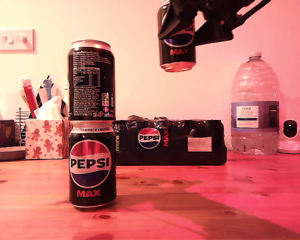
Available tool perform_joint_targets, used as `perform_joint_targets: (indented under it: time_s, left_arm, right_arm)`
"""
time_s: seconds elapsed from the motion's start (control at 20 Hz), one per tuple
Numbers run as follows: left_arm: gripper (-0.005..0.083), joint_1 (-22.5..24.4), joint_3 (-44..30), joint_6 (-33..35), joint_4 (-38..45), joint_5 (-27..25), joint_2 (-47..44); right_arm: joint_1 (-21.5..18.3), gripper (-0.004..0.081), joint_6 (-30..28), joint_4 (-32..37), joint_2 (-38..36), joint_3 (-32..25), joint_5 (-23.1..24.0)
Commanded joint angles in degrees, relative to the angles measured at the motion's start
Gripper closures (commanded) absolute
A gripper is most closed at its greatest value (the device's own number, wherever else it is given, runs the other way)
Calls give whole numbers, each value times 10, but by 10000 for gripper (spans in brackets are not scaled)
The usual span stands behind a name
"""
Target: Stack up the Pepsi cans on top of each other
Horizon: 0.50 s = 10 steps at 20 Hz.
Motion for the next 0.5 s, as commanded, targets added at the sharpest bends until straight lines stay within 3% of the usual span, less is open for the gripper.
perform_joint_targets:
  time_s: [0.0, 0.15, 0.45]
  left_arm:
    - [796, 0, -9, 3, 5, 0, -5]
    - [796, 0, -9, 5, 4, 0, -5]
    - [796, 0, -9, 7, 3, 0, -5]
  right_arm:
    - [2, 460, 3, -3, -20, 6, -3]
    - [16, 460, 3, -32, -26, 6, -7]
    - [68, 460, 6, -7, -54, 6, -52]
